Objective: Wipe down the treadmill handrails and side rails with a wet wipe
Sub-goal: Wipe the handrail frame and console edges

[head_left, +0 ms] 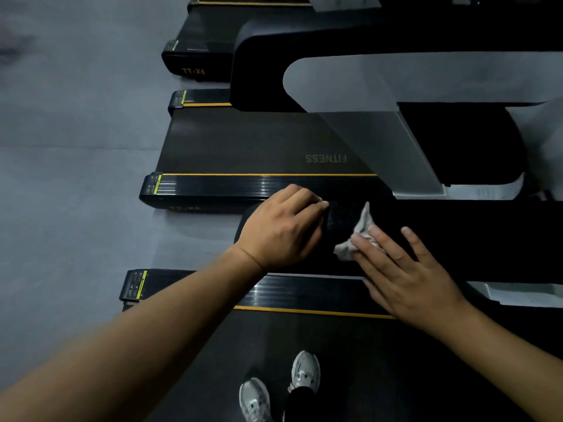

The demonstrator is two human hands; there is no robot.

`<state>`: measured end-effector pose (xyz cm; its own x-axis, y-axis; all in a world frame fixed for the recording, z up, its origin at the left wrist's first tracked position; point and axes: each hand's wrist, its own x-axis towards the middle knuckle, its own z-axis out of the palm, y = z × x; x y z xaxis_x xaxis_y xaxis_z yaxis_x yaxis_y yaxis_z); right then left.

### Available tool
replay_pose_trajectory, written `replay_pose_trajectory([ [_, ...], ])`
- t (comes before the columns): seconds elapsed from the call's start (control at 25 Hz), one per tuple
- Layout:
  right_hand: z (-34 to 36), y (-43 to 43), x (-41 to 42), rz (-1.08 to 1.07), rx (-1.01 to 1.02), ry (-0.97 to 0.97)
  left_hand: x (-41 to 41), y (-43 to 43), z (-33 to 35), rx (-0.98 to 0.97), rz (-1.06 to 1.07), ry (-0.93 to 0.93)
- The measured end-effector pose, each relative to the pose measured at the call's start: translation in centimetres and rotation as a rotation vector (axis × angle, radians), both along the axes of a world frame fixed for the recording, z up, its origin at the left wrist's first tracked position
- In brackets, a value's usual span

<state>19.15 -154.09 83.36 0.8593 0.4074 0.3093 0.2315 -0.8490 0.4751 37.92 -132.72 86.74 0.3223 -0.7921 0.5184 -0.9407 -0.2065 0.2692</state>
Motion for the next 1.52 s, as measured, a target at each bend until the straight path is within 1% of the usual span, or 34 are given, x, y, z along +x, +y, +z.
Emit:
replay_pose_trajectory([
  [0.12, 0.9, 1.8, 1.0, -0.043, 0.100, 0.077, 0.2, -0.1, 0.3, -0.005, 0.036, 0.000],
  [0.2, 2.0, 3.0, 2.0, -0.030, 0.186, 0.124, 0.0, 0.0, 0.4, -0.027, 0.042, 0.011],
  [0.36, 4.0, 1.6, 1.3, -0.160, 0.335, 0.057, -0.1, 0.0, 0.3, -0.031, 0.033, 0.035],
  [0.48, 3.4, 4.9, 3.5, -0.264, 0.446, 0.071, 0.2, 0.0, 0.4, -0.045, 0.048, 0.044],
  [0.6, 4.2, 4.5, 4.5, -0.272, 0.462, 0.119, -0.2, 0.2, 0.4, -0.046, 0.026, 0.062],
  [0.68, 4.9, 3.7, 5.0, -0.332, 0.506, 0.119, -0.1, 0.2, 0.3, -0.046, 0.045, 0.073],
  [0.76, 5.1, 4.9, 6.6, -0.375, 0.569, 0.171, 0.2, 0.1, 0.3, -0.041, 0.061, 0.082],
  [0.84, 5.5, 6.1, 8.1, -0.331, 0.612, 0.235, 0.3, 0.6, 0.2, -0.055, 0.048, 0.119],
  [0.92, 6.8, 4.6, 8.7, -0.307, 0.643, 0.277, 0.5, 1.2, -0.1, -0.081, 0.030, 0.166],
  [1.0, 7.9, 3.2, 9.3, -0.394, 0.676, 0.307, 0.5, 1.6, -0.4, -0.104, 0.044, 0.179],
  [1.04, 8.2, 3.5, 10.0, -0.431, 0.667, 0.371, 0.5, 1.6, -0.5, -0.118, 0.064, 0.178],
  [1.12, 7.9, 5.6, 12.2, -0.391, 0.605, 0.521, 0.5, 1.6, -0.6, -0.165, 0.101, 0.180],
  [1.2, 7.6, 5.8, 13.1, -0.369, 0.626, 0.602, 0.4, 1.7, -0.7, -0.204, 0.108, 0.193],
  [1.24, 7.9, 4.7, 13.0, -0.381, 0.670, 0.600, 0.4, 1.7, -0.8, -0.211, 0.109, 0.202],
  [1.28, 8.2, 3.4, 12.6, -0.440, 0.714, 0.586, 0.3, 1.7, -0.9, -0.217, 0.116, 0.209],
  [1.36, 8.6, 3.0, 12.6, -0.511, 0.700, 0.579, 0.2, 1.4, -0.9, -0.240, 0.143, 0.212],
  [1.52, 7.9, 6.1, 14.1, -0.377, 0.719, 0.645, 0.2, 1.5, -1.0, -0.274, 0.160, 0.216],
])
